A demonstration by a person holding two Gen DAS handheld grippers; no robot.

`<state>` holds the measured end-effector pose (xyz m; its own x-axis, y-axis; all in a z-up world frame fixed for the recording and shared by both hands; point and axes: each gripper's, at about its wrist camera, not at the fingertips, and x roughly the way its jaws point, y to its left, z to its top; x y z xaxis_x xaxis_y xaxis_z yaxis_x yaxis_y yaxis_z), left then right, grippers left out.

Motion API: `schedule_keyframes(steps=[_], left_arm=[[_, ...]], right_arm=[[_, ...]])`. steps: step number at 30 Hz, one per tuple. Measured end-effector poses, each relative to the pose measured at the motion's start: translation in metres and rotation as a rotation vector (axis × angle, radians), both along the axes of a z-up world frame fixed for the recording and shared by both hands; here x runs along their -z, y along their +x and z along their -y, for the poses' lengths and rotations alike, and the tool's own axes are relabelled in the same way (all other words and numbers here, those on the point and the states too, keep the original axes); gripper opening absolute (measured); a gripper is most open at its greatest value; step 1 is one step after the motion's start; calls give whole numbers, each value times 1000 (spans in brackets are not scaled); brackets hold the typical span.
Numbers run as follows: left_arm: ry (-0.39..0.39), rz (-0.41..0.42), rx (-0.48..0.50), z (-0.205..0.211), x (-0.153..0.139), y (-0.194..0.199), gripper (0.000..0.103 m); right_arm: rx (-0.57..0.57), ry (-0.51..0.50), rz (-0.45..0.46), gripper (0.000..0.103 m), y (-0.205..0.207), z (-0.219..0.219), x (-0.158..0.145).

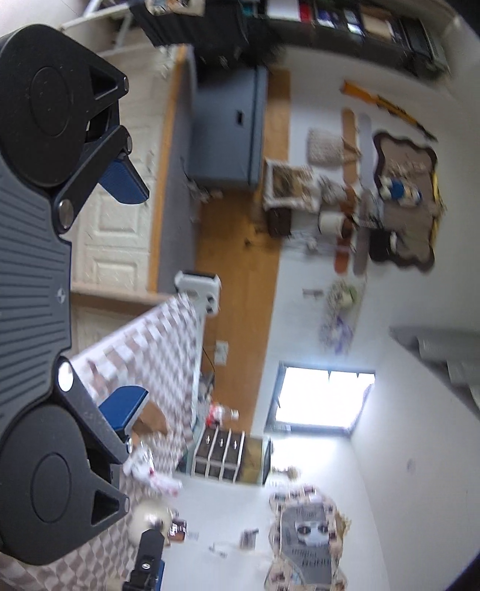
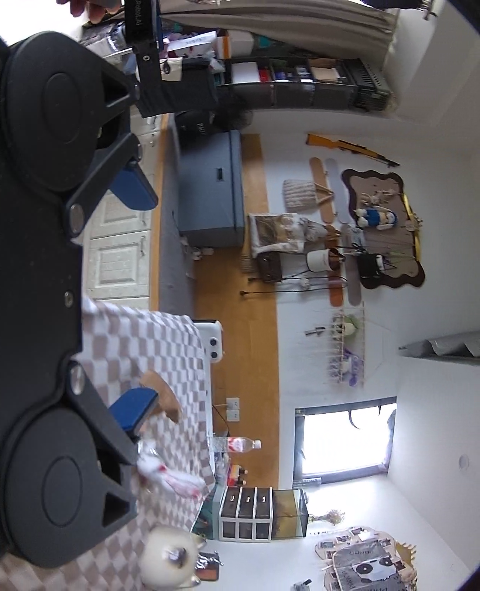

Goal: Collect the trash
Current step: 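Move both open tools up from the wastebasket back toward the table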

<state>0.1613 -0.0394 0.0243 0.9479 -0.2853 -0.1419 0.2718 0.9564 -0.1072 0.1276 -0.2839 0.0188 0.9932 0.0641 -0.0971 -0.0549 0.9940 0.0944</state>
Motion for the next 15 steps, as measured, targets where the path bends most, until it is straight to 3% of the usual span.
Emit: schedule_keyframes(steps=[7,15], left_arm=[[25,17,105,64,-11,36,103],[129,22,216,138,-10,83,103]], right_arm=[[92,-1,-18,103,17,82,-18],[194,90,-99,103,86,172,-22]])
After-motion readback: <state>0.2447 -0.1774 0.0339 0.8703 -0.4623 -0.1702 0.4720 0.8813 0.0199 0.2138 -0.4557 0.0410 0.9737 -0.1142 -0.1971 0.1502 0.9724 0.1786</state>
